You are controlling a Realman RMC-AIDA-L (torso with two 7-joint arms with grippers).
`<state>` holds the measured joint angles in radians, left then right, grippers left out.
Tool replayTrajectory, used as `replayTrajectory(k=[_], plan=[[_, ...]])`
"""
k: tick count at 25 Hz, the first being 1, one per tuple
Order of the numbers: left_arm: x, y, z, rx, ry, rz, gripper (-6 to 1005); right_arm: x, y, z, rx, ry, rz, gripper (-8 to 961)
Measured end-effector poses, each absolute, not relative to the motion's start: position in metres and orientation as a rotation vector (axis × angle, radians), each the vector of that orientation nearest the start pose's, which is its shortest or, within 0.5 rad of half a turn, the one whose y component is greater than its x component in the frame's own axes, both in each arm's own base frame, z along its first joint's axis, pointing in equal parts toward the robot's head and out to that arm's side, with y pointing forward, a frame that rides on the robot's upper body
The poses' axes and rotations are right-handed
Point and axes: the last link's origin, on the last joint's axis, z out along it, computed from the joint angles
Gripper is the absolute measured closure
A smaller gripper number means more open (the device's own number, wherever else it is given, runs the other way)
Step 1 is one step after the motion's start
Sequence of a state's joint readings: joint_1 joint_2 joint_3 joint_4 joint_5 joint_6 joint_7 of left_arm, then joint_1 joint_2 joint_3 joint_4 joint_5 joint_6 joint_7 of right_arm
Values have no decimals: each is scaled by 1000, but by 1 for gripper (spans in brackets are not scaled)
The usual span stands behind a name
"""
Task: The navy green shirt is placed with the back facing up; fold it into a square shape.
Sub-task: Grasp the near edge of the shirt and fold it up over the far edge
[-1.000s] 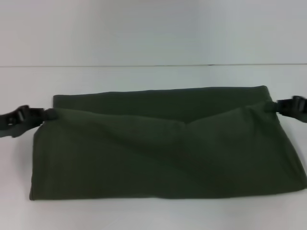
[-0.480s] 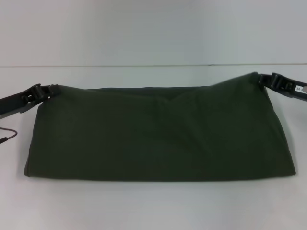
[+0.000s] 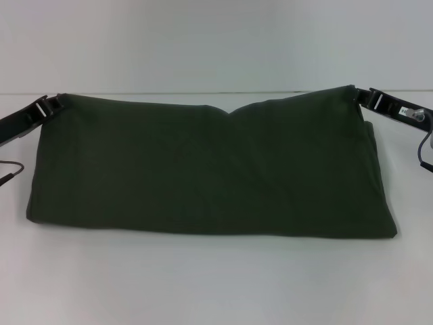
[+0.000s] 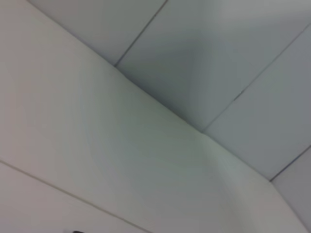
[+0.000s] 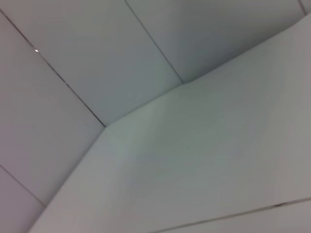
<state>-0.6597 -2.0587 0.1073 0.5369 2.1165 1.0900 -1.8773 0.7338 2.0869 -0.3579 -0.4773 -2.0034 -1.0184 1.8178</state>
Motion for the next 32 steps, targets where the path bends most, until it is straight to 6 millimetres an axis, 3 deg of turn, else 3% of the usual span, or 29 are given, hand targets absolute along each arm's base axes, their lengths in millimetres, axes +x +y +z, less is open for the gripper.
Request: replayTrajectory(k=[13,32], plan=[[-311,422,34,-1694,-1310,-850,961,292,423,4,-1833,1357,815,926],[-293,431,11,-1702,-1200,-821,961,306,418,-1,-1777,1348,765,926]])
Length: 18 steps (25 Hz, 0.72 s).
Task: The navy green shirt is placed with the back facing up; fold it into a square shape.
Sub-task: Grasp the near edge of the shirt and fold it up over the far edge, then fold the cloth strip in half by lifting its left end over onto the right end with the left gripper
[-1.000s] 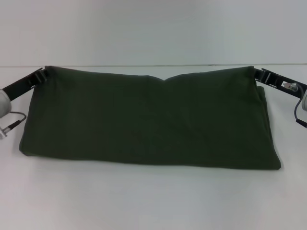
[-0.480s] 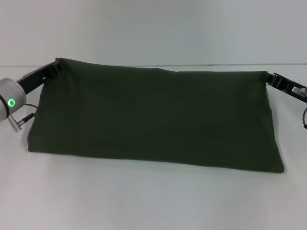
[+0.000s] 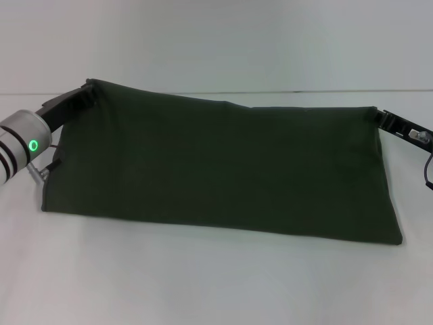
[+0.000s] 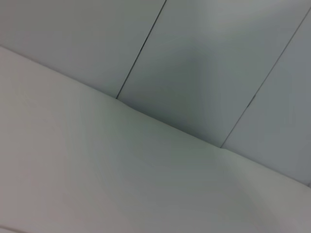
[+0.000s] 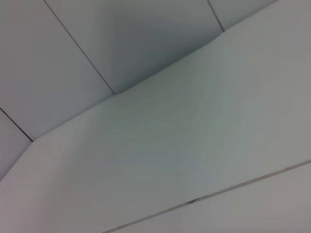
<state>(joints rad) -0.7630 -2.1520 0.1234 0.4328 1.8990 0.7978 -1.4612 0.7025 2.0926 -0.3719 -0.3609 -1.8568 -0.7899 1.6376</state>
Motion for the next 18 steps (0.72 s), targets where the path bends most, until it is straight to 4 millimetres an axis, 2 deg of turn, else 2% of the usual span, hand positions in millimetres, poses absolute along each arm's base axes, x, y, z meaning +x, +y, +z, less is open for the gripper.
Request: replayTrajectory(k=[5,10,14,18], plan=[[-292,434,4,-1671,-1230,-801,947,305,420,-2,-1787,1324,754,926],[-289,436,-3,-1641,-1216,-811,875,303,419,-7,-1771,1280,784,846],[-288,435,-7,-1615,-1167,-828,818,303,418,-8,-1773,1276,785,713],[-289,434,-6,-1586,-1168,-845,667,306,416,-9,-1766,1286,786,565]])
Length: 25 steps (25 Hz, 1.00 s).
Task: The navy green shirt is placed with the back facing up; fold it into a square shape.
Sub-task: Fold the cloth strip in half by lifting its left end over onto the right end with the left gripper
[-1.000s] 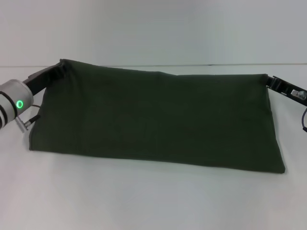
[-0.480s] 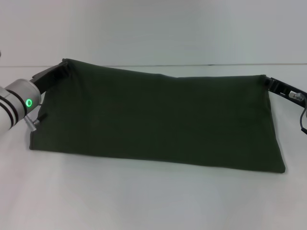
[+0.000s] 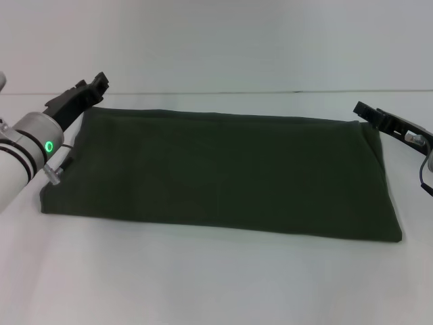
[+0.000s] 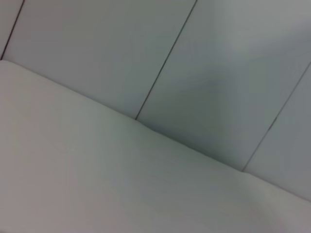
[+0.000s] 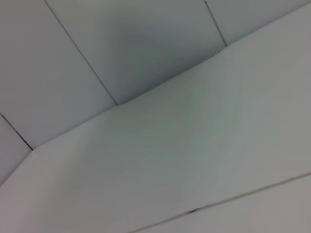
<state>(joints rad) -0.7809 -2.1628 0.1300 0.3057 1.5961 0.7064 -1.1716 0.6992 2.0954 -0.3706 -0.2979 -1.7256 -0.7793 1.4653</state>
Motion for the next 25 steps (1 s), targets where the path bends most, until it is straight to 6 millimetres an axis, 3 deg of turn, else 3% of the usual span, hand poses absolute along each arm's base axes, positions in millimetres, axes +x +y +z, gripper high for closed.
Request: replayTrajectory(k=[4,7,12,15,18,21,25], plan=[[-297,432,2,-1567,-1194,-859,542,312,409,-6,-1743,1299,825,368],[-307,421,11,-1592,-1277,-935,468,314,400,1,-1764,1293,888,310],[-319,383,34,-1726,-1468,-1046,344,315,383,14,-1887,1294,950,213],[-331,357,48,-1791,-1616,-983,156,313,376,15,-1965,1302,949,155],[-342,344,54,-1801,-1658,-919,156,313,369,15,-2020,1305,938,9],[-358,331,64,-1734,-1697,-903,157,315,366,13,-2038,1309,929,8],[-364,316,67,-1682,-1821,-952,158,316,362,12,-2055,1318,921,8]])
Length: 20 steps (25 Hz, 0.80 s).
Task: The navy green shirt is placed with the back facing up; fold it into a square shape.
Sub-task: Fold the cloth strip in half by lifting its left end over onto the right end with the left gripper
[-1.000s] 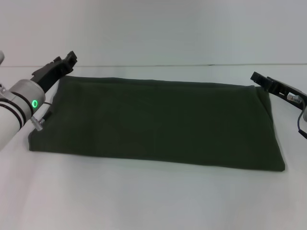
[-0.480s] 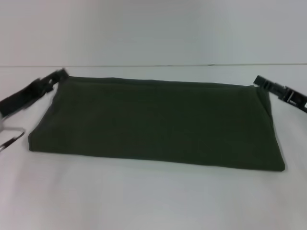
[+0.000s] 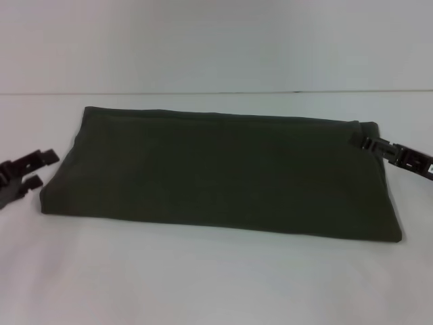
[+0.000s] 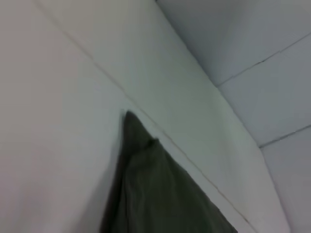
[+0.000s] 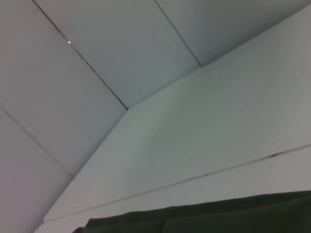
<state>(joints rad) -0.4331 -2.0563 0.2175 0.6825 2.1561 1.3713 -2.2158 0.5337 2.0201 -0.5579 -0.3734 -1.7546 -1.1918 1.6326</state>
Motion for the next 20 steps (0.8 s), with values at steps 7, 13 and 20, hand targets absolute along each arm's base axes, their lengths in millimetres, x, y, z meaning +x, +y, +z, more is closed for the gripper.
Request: replayTrajectory(k=[7,13,20], plan=[[-367,293,62,1981,2581,1259,161,306,342,4,-2332,1025,828,8],[-370,291,55,1854,2624,1280,165,299,304,-13,-2631,618,732,8],[-375,291,46,1731,2709,1258,170,301,286,-20,-2658,545,734,9]])
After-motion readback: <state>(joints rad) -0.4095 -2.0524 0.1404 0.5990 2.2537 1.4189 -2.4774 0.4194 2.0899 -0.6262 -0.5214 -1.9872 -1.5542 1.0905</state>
